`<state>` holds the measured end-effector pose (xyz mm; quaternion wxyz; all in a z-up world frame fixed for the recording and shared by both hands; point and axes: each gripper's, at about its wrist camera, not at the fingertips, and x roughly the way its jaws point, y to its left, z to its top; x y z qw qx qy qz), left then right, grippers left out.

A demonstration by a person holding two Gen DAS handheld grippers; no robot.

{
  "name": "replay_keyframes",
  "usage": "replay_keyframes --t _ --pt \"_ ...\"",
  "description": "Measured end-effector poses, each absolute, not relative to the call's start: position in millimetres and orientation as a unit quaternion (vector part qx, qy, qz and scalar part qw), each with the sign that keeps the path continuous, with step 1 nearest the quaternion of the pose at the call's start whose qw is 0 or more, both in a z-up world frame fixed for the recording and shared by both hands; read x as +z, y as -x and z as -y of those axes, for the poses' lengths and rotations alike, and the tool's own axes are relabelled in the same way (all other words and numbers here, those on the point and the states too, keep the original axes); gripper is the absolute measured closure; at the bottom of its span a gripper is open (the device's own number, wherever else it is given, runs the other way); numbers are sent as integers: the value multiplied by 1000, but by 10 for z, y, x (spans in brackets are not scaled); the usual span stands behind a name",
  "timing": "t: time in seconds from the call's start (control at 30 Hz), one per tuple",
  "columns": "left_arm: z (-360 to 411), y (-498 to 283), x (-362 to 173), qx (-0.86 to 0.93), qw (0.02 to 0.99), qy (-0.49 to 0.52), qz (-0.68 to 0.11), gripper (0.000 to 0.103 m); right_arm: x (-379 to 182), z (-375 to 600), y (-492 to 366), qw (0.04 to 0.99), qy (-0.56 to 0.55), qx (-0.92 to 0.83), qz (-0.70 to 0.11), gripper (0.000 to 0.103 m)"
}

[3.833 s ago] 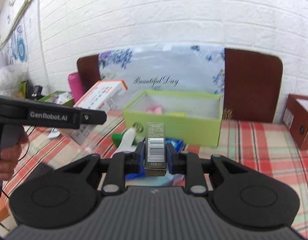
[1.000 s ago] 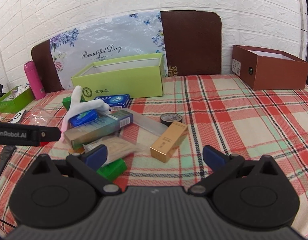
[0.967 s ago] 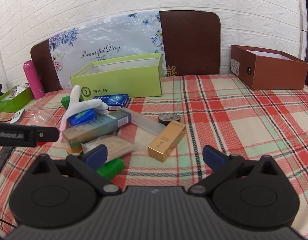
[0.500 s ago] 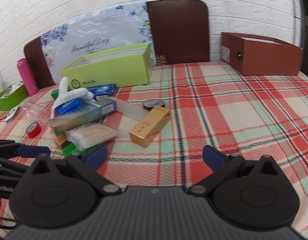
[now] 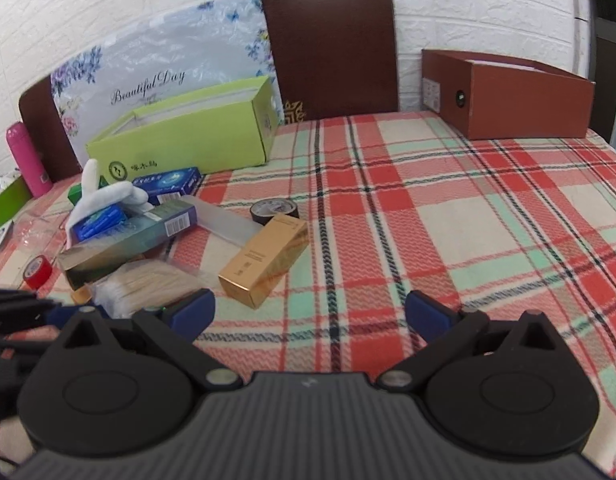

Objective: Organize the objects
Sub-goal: 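Grasp the gold box with the right tool while the left tool grasps the green box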

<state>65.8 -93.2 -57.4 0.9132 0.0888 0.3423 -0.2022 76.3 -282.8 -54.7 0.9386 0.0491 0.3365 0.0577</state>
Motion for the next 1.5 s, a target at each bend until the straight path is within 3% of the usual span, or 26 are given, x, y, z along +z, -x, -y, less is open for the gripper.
replay_keyframes --t 0.13,0.17,0.2,0.23,0.4,0.57,0.77,0.97,1.13,1.27,1.4,1.43,1.5 --pt "910 -535 -576 -206 912 -88 -343 71 -615 2594 -1079 935 -38 64 -346 8" --pt "914 -543 -582 -201 914 -90 -341 66 -640 2539 -1165 935 -35 59 -347 12" --pt "915 -568 -588 -193 916 -92 -339 52 -662 2495 -1238 935 -32 55 -349 13" --pt "918 -597 -597 -182 919 -92 -337 46 -690 2456 -1314 933 -30 52 -354 15" --pt "947 -810 -641 -165 925 -88 -332 37 -815 2395 -1467 926 -18 48 -373 31" --pt "1001 -828 -691 -162 927 -115 -318 31 -817 2523 -1333 930 -6 48 -364 73" --pt "1099 -738 -751 -166 926 -154 -301 21 -773 2697 -1147 927 -14 53 -370 73" --pt "1069 -649 -663 -189 915 -164 -316 39 -746 2710 -767 921 -6 91 -378 73" --pt "1002 -429 -620 -203 911 -142 -331 39 -732 2711 -432 917 3 111 -383 73" --pt "1011 -557 -624 -170 915 -84 -357 24 -697 2721 -368 919 3 112 -378 72" --pt "1089 -785 -656 -141 913 -41 -380 24 -660 2705 -388 924 3 105 -367 65" --pt "1109 -836 -675 -136 910 -38 -390 24 -659 2697 -392 924 4 106 -367 65" --pt "1126 -858 -688 -131 910 -53 -391 36 -673 2688 -396 923 8 106 -369 65"
